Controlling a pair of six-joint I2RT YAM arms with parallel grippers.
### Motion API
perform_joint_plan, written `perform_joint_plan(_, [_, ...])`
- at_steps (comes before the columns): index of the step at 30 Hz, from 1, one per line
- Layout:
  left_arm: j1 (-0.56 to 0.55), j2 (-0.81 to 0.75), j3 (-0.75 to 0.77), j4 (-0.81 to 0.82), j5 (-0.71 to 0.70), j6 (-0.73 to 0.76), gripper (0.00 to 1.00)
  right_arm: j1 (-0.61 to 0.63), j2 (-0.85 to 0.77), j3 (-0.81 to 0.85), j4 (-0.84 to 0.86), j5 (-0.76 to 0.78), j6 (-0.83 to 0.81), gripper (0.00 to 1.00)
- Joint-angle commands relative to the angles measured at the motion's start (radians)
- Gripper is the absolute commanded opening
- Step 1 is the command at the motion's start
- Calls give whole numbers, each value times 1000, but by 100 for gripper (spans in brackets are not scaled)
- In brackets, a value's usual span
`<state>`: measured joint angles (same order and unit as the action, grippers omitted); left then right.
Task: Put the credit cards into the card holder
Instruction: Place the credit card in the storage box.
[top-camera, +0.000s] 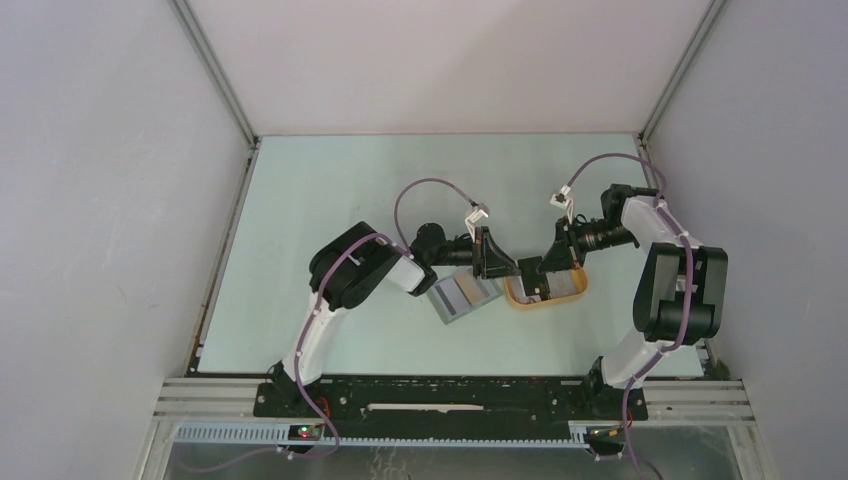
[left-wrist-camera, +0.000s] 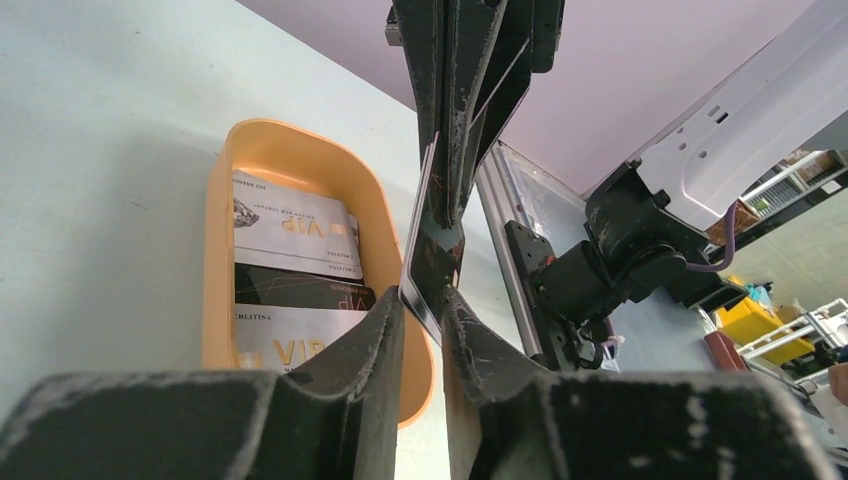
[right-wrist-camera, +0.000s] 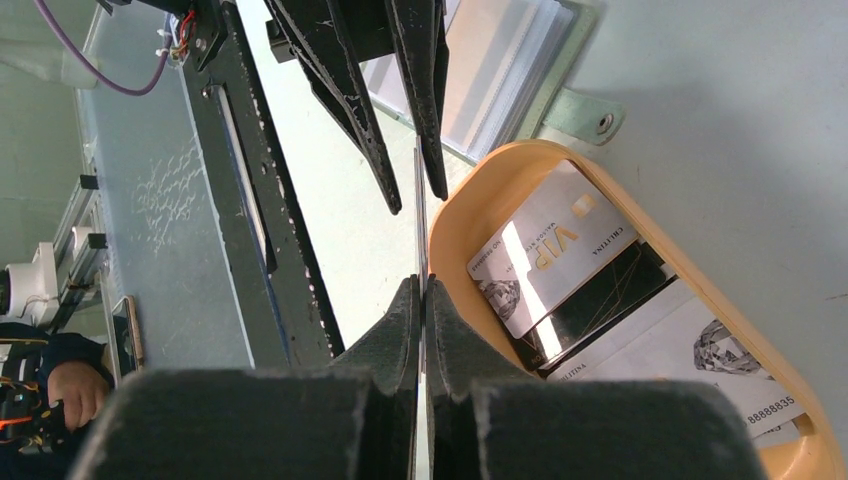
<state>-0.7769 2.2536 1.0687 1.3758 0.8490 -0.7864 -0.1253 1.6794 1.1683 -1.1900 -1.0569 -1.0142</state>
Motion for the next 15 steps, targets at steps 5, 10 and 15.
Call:
perform_joint_plan(5, [1,11,44,86,45,-25,16,-10,8,35,-13,-31,-21,0])
perform_joint_plan(10, [2,18,55,88,50,-28,0,-10,10,34,-14,-30,-20,0])
perform_joint_plan(15, [8,26,54,88,26,-30,0,-11,25,33,13,-12,21,0])
